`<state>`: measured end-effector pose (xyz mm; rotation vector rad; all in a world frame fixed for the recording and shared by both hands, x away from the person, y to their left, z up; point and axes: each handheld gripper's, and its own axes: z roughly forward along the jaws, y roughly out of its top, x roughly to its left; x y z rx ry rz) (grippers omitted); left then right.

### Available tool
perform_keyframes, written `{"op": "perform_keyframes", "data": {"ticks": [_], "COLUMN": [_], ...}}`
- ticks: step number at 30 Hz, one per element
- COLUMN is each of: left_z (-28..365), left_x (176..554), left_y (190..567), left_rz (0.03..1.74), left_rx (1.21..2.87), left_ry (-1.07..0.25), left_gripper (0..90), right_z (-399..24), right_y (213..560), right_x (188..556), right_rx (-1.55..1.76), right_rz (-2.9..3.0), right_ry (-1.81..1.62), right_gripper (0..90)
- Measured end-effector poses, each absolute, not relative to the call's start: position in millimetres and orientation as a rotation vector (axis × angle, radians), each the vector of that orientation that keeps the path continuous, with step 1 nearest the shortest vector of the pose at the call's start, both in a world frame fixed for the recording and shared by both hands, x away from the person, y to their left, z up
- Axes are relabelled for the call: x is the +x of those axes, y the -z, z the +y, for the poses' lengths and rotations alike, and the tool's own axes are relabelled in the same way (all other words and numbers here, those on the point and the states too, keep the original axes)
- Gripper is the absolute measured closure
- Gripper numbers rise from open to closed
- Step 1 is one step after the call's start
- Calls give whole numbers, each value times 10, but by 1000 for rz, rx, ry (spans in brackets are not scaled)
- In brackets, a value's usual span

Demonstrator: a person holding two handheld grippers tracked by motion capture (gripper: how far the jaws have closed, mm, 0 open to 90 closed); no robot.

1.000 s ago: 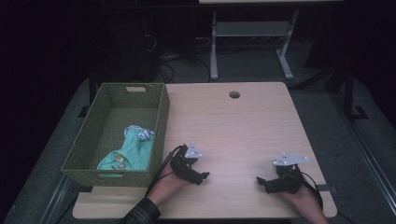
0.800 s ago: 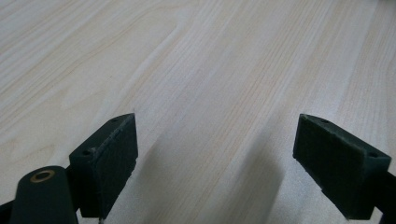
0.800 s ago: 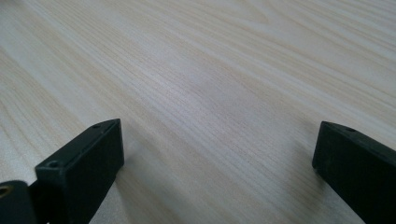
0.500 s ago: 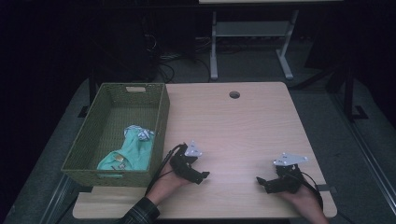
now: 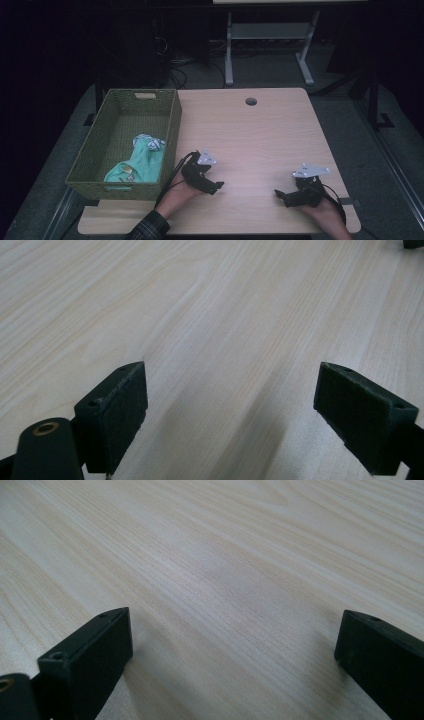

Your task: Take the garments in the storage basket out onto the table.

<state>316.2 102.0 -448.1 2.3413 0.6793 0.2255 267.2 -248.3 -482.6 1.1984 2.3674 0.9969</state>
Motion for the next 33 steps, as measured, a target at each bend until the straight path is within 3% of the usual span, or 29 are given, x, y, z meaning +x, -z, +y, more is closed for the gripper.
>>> {"op": "perform_keyframes", "data": {"ticks": [33], "left_z": [1028], "left_x": [3188], "left_y": [4318], "left_rz": [681], "left_rx": [2334], "left_ry": [-205], "left_gripper": [133], "right_z": [-2483], "right_y": [4826], "right_x": [2672], "right_rx": [1198], "right_rz": [2367], "right_ry": [-997], "right_gripper": [15]}}
